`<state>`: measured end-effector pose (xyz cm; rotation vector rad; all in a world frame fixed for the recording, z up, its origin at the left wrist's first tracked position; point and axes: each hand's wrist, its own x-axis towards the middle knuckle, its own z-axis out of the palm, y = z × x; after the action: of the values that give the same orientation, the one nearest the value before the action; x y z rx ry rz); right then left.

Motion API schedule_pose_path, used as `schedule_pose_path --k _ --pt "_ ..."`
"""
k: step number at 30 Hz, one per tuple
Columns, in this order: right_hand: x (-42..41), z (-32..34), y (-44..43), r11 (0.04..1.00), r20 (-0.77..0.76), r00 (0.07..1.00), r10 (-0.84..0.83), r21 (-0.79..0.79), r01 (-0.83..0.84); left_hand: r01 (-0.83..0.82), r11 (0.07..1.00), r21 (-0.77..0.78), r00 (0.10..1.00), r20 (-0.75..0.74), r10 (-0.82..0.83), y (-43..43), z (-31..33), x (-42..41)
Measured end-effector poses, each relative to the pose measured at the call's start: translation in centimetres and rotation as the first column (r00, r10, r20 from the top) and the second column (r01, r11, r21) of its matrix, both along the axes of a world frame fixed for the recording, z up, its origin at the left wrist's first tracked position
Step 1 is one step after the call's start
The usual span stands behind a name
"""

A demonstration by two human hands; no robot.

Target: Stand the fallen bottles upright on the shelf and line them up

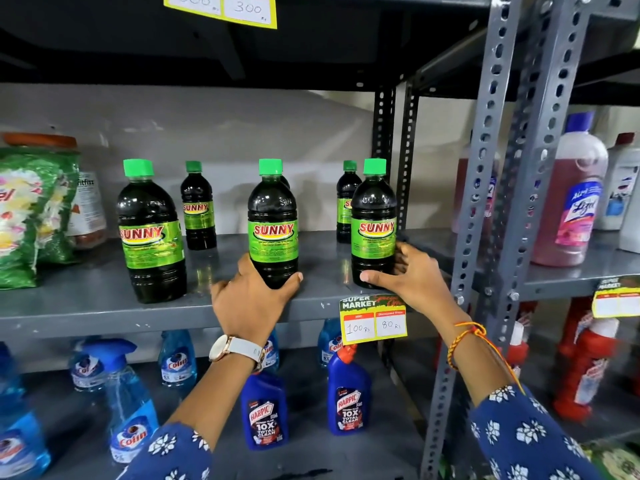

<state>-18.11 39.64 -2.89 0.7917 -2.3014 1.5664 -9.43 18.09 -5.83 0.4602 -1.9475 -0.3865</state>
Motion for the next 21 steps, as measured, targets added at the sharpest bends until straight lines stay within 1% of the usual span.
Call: schedule_pose_path --k 8,12,14,15,16,18,19,20,21 --pt "0.7 0.3 -0.1 0.999 -0.003 1.0 -0.011 0.033 0.011 -0.002 1.0 0.015 0.999 0.043 0.002 -0.2 0.0 0.1" --pt "1.1 0.3 -0.3 0.998 -0.006 0.999 -0.033 0.059 0.033 0.026 0.999 0.048 0.997 0.065 -0.029 -0.1 0.2 0.3" --pt "1.7 0.4 -0.4 0.996 0.003 0.999 -0.049 0.07 0.049 0.037 0.998 0.054 0.991 0.129 -0.044 -0.2 0.4 0.5" --pt "2.1 0.5 -0.6 0.995 -0.017 0.997 -0.073 0.067 0.074 0.048 0.998 0.045 0.986 0.155 -0.054 -0.4 0.4 0.7" --pt "2.6 0.4 -0.9 0.989 -0.059 0.989 -0.135 0.059 0.138 0.072 0.997 0.034 0.984 0.162 -0.077 -0.8 0.4 1.0" --pt "3.7 0.2 -1.8 0.953 -0.177 0.938 -0.299 -0.01 0.302 0.172 0.984 0.043 0.978 0.109 -0.176 -1.5 0.6 1.8" --pt "4.4 0.3 -2.5 0.928 -0.238 0.897 -0.372 -0.064 0.368 0.224 0.974 0.023 0.973 0.051 -0.225 -1.9 0.7 2.3" --pt "5.4 0.8 -3.5 0.909 -0.297 0.859 -0.416 -0.114 0.401 0.255 0.966 -0.051 0.966 -0.021 -0.257 -2.5 1.2 2.8" --pt "6.1 1.4 -4.7 0.91 -0.366 0.834 -0.414 -0.138 0.391 0.252 0.955 -0.154 0.959 -0.092 -0.268 -3.3 1.8 3.2"
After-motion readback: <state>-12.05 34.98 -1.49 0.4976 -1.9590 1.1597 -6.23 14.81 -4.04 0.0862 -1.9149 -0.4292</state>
